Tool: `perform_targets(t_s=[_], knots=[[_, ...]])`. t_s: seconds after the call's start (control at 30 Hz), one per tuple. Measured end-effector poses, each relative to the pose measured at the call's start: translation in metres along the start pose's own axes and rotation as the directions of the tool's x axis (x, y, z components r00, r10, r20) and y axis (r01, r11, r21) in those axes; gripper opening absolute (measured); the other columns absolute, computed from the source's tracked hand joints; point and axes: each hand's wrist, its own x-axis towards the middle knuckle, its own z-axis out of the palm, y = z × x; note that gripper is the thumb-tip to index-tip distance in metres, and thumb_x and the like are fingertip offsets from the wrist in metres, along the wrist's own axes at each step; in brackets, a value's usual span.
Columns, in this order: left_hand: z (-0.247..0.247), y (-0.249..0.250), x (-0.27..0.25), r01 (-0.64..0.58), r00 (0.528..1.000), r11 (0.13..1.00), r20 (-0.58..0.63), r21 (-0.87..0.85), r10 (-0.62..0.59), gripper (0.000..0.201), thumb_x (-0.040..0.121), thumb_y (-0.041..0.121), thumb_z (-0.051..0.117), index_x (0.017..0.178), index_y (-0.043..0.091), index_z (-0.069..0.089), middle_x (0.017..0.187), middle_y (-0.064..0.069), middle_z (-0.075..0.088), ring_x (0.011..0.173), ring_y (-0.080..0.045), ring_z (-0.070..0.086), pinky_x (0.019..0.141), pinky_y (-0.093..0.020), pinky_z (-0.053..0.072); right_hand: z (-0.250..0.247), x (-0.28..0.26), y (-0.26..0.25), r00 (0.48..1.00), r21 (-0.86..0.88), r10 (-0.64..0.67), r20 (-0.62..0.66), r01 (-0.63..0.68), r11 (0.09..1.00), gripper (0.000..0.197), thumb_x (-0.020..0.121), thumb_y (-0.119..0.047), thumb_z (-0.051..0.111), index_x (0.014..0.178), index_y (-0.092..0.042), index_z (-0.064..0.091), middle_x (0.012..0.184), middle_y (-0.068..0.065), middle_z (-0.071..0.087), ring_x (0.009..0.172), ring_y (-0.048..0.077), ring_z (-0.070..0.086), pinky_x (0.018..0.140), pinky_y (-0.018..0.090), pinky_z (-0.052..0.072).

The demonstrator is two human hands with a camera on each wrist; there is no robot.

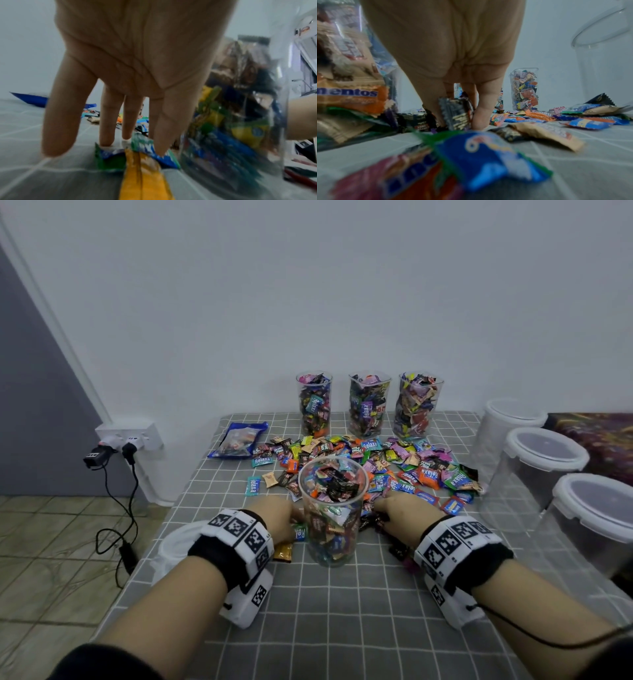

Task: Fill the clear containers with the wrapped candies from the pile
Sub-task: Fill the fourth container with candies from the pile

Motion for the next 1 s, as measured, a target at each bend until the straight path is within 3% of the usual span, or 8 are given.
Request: perform_targets(t_s=[0.1, 0.2, 0.33, 0.5, 0.7, 0.83, 1.0], knots=[[0.002, -0.003, -0.002, 0.018, 0.995, 1.0, 0.093, 0.006, -0.019, 0.055, 0.081, 0.022, 0.067, 0.133, 0.026, 0.048, 0.125, -0.001, 0.059, 0.109, -0.019, 0.056, 0.089, -0.03, 0.05, 0.001, 0.001, 0.0, 1.0, 0.012, 0.001, 0.003, -0.001, 1.0, 0.029, 0.094, -0.015, 0.05, 0.122, -0.015, 0.055, 0.121, 0.011, 0.052, 0.113, 0.027, 0.052, 0.087, 0.03, 0.043], [0.009, 0.003, -0.003, 0.004, 0.998, 0.998, 0.066, 0.058, -0.008, 0.063, 0.078, 0.017, 0.068, 0.136, 0.025, 0.043, 0.129, -0.004, 0.053, 0.114, -0.023, 0.054, 0.093, -0.036, 0.05, 0.001, 0.001, 0.001, 1.0, 0.018, 0.005, 0.0, -0.005, 1.0, 0.029, 0.093, -0.016, 0.051, 0.121, -0.015, 0.055, 0.12, 0.01, 0.052, 0.113, 0.027, 0.052, 0.087, 0.03, 0.043], [0.016, 0.006, 0.001, -0.011, 1.0, 0.994, -0.013, 0.11, 0.013, 0.056, 0.084, 0.01, 0.062, 0.135, 0.022, 0.045, 0.133, -0.006, 0.046, 0.117, -0.026, 0.052, 0.092, -0.033, 0.049, 0.001, 0.001, 0.001, 1.0, 0.028, 0.019, -0.025, -0.018, 0.999, 0.029, 0.092, -0.015, 0.052, 0.121, -0.014, 0.056, 0.119, 0.011, 0.055, 0.113, 0.027, 0.053, 0.087, 0.03, 0.043], [0.013, 0.002, 0.004, -0.019, 1.0, 0.995, -0.003, 0.1, 0.02, 0.05, 0.088, 0.004, 0.054, 0.134, 0.024, 0.048, 0.132, -0.008, 0.047, 0.118, -0.028, 0.052, 0.094, -0.035, 0.048, 0.0, 0.002, 0.001, 0.998, 0.054, 0.045, -0.047, -0.043, 0.998, 0.029, 0.091, -0.01, 0.049, 0.119, -0.013, 0.058, 0.118, 0.011, 0.056, 0.112, 0.027, 0.053, 0.086, 0.031, 0.045], [0.011, -0.003, 0.006, 0.005, 0.999, 0.996, -0.045, 0.092, -0.001, 0.029, 0.089, 0.01, 0.053, 0.117, 0.014, 0.06, 0.12, -0.009, 0.057, 0.11, -0.026, 0.055, 0.091, -0.033, 0.047, -0.004, -0.002, 0.001, 0.995, 0.117, 0.048, -0.087, -0.038, 0.992, 0.025, 0.088, -0.008, 0.05, 0.11, -0.011, 0.06, 0.112, 0.011, 0.058, 0.107, 0.026, 0.054, 0.081, 0.03, 0.043], [0.009, -0.01, 0.003, 0.026, 0.99, 0.999, -0.14, 0.045, -0.02, 0.022, 0.09, 0.013, 0.052, 0.11, 0.013, 0.061, 0.116, -0.008, 0.057, 0.107, -0.025, 0.055, 0.089, -0.032, 0.046, -0.008, -0.005, 0.002, 0.989, 0.16, 0.063, -0.131, -0.041, 0.986, 0.021, 0.087, -0.009, 0.052, 0.105, -0.009, 0.063, 0.109, 0.01, 0.06, 0.103, 0.026, 0.055, 0.081, 0.03, 0.045], [0.007, -0.014, -0.001, 0.046, 0.961, 0.998, -0.271, -0.037, -0.054, 0.013, 0.089, 0.013, 0.054, 0.1, 0.011, 0.061, 0.116, -0.007, 0.05, 0.106, -0.024, 0.052, 0.082, -0.028, 0.041, -0.01, -0.008, 0.001, 0.982, 0.169, 0.085, -0.167, -0.057, 0.984, 0.019, 0.088, -0.008, 0.052, 0.103, -0.008, 0.063, 0.106, 0.008, 0.058, 0.1, 0.024, 0.054, 0.069, 0.025, 0.033]])
